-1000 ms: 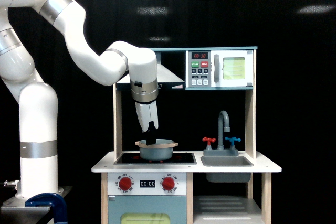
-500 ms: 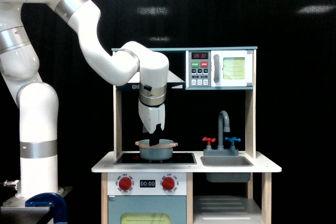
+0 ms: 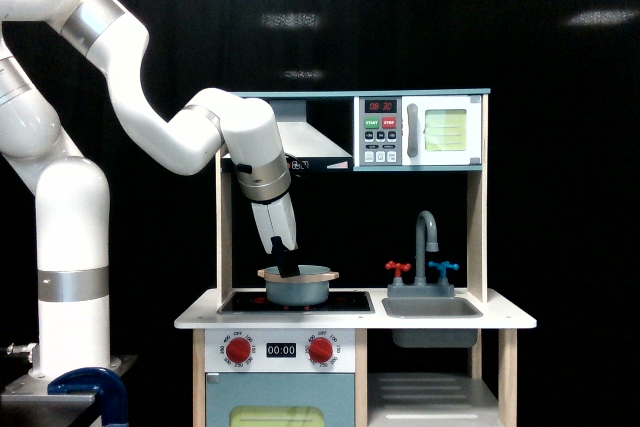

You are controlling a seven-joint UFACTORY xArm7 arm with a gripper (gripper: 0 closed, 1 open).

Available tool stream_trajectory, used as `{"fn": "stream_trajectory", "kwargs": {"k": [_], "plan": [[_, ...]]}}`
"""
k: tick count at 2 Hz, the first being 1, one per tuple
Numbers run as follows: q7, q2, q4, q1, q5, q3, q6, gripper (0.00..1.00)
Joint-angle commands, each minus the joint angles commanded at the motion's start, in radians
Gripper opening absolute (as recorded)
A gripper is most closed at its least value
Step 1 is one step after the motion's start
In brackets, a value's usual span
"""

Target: Put the bowl inside the kitchen cabinet

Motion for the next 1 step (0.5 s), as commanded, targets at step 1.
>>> {"fn": "stream_trajectory", "kwargs": {"k": [1], "plan": [[-0.082, 0.041, 0.027, 0.045, -0.005, -0.023, 0.03, 1.0]]}}
